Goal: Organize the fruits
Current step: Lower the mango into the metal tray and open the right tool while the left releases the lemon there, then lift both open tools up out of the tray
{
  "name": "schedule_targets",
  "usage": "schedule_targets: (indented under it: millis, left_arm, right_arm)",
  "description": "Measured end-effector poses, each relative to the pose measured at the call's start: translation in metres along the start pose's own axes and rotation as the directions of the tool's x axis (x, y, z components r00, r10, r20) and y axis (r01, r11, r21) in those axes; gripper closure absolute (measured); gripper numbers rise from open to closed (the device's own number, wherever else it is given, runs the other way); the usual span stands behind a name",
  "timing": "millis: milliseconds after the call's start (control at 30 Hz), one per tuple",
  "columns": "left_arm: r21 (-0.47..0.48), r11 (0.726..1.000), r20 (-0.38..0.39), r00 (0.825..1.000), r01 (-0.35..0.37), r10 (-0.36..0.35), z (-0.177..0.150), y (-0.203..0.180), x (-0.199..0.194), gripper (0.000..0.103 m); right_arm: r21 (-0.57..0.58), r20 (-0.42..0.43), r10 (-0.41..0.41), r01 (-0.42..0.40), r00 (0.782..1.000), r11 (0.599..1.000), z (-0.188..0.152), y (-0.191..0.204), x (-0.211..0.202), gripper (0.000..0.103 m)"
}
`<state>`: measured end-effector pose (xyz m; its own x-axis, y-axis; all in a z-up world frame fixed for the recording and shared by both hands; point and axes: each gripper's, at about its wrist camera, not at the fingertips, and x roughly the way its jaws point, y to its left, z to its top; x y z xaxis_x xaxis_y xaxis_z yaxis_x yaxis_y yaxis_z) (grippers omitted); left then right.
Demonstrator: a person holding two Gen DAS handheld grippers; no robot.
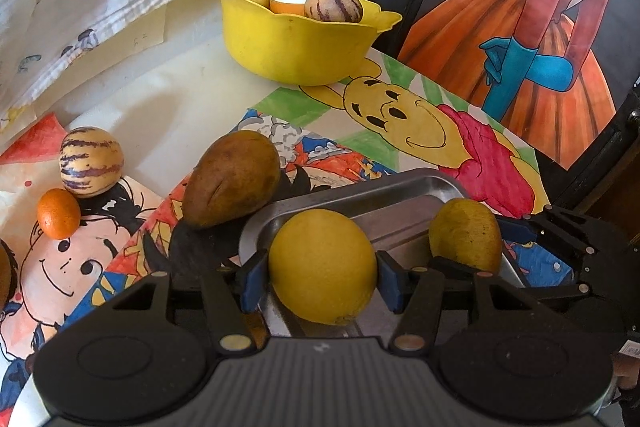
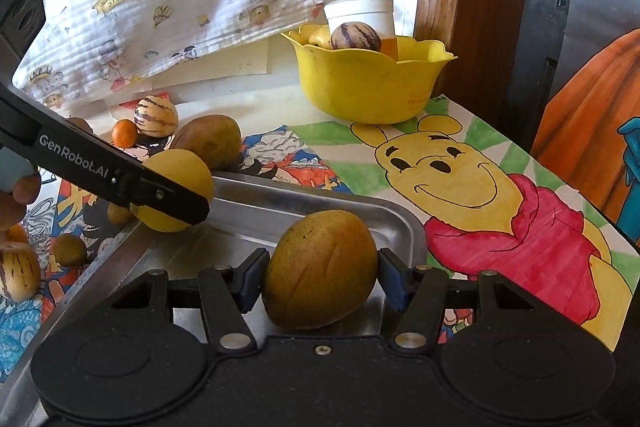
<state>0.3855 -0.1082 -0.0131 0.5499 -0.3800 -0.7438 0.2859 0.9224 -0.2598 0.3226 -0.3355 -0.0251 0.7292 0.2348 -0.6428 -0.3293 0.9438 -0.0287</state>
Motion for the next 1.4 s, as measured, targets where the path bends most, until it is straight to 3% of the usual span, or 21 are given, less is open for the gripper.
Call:
schedule_targets:
  millis: [200,533,633,1033,1400]
  left_arm:
    - [-0.016,1.0,0.023,1.0,0.011,-0.011,0.0,0.0,-0.009,0.032]
    - [-0.053,0.998,0.13,0.991,-0.025,0.032,-0.01,-0.005,-0.061,0.002]
    - [-0.076,0.997,0.168,0.985,-0.031,0.044,-0.019,-0.003,-0.085,0.0]
    - [-0.066,0.992,0.304,0.945,-0.107,0.122,-0.066,-0.002,-0.177,0.0]
    - [-0.071,0.969,0.344,0.906,-0.237,0.247,-0.131,0.021,-0.224,0.0]
  right_arm:
    - [0.03,0.002,-0.004,0.004,1.0,1.0,-0.005,0.0,-0.007,0.033]
    - [0.12,0.062,-0.004,-0.003,0.998,0.993,-0.009,0.007,-0.052,0.007]
    - [0.123,0.098,-0.011,-0.001,0.995,0.992,-0.009,0.014,-0.078,0.001]
    - [0.121,0.219,-0.053,0.027,0.974,0.992,-0.017,0.061,-0.172,0.001]
    - [0.098,0.213,-0.037,0.016,0.976,0.995,-0.038,0.13,-0.214,0.0]
